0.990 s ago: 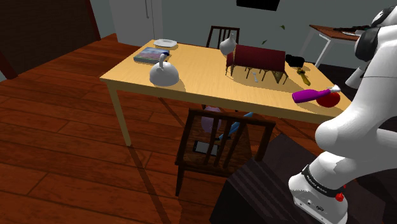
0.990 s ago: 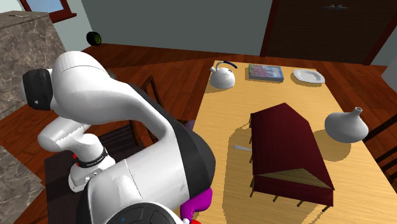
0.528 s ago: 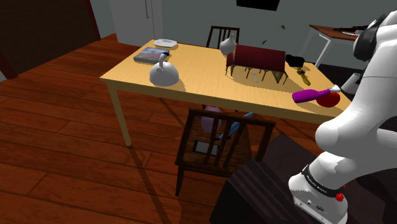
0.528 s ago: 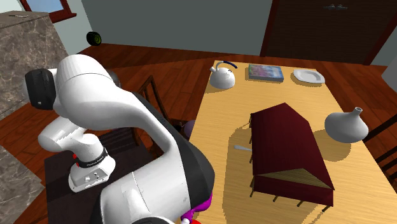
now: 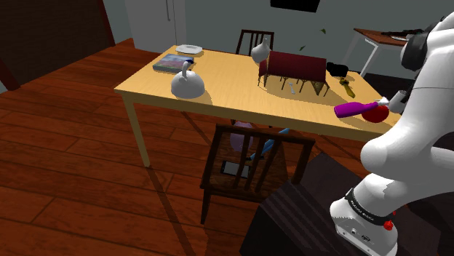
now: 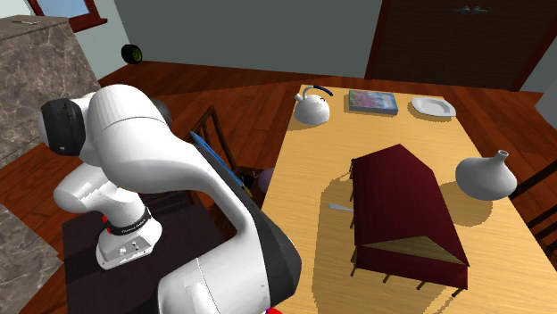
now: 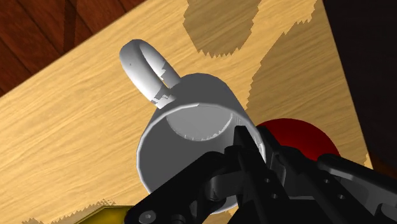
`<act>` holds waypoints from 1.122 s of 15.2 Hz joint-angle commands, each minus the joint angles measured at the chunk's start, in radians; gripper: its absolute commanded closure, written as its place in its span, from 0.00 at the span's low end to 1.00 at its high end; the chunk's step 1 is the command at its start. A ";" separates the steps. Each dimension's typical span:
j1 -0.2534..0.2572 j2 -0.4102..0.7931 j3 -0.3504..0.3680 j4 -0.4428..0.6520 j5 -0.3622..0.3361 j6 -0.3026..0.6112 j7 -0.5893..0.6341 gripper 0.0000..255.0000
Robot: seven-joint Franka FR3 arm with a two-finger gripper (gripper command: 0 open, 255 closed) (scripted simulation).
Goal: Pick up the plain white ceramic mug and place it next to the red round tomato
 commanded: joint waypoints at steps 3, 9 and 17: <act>-0.001 0.017 0.008 -0.031 0.014 0.044 -0.011 1.00; -0.002 0.036 0.017 -0.061 0.030 0.089 -0.024 1.00; -0.002 0.036 0.017 -0.061 0.030 0.089 -0.024 0.00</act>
